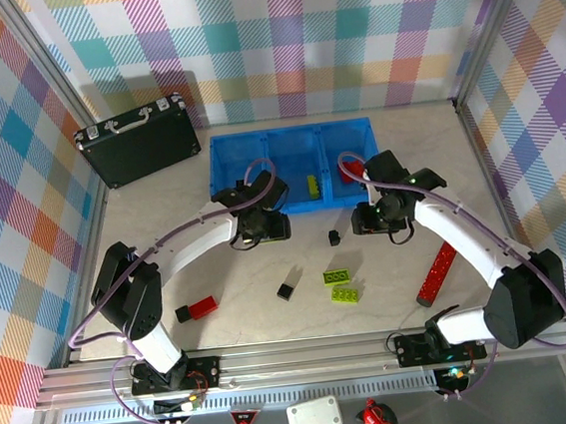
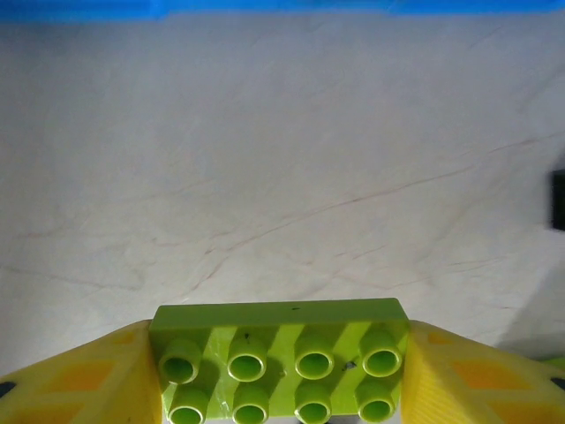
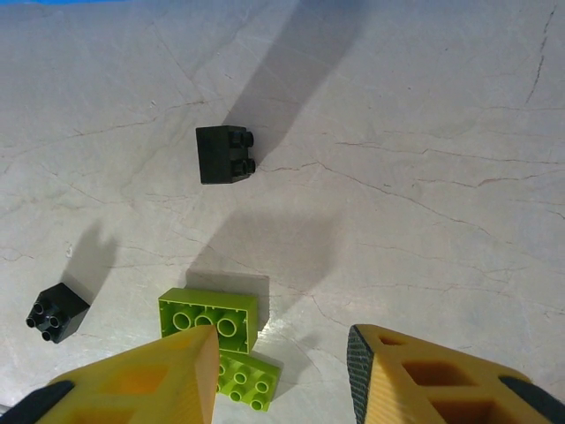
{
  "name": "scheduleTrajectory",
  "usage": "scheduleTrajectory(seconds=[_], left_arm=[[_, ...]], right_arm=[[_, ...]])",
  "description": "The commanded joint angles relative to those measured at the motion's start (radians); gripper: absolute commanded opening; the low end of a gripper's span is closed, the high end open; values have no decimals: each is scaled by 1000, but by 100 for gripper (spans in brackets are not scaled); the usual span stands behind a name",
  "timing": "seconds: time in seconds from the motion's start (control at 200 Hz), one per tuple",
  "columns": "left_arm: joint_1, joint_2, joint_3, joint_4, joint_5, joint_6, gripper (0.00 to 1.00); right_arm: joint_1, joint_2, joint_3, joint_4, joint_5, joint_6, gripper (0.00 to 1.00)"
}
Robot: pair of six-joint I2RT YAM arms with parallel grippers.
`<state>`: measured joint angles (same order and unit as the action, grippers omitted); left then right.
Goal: Sort the legos into containers by color
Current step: Place the lego in the container.
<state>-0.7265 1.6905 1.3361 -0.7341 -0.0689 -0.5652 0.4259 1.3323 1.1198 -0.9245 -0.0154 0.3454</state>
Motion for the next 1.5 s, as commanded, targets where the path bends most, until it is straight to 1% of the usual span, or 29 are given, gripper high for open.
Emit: scheduleTrajectory(seconds=[0.0, 0.325, 0.475, 0.665, 0.9, 1.045, 1.165, 1.495], left_arm=[[-8, 40, 93, -19, 13, 23, 59], [-9, 196, 298, 28, 8, 7, 58], [-9, 286, 412, 18, 3, 21, 57], [-7, 413, 585, -46, -87, 45, 57], [-6, 544, 765, -139, -142, 60, 57], [4, 577, 781, -164, -151, 73, 57], [11, 589, 784, -179, -191, 86, 57], [38, 654, 792, -189, -132, 86, 57]], right_arm=[[5, -30, -19, -34, 12, 19, 44], [6, -90, -44, -57, 29, 33, 44], [5, -100, -47, -65, 29, 34, 44], [5, -96, -25, -80, 48, 12, 44], [6, -94, -17, -85, 53, 9, 44], [6, -97, -25, -90, 58, 5, 44], [5, -97, -26, -89, 59, 6, 44], [5, -83, -7, -89, 53, -1, 45]])
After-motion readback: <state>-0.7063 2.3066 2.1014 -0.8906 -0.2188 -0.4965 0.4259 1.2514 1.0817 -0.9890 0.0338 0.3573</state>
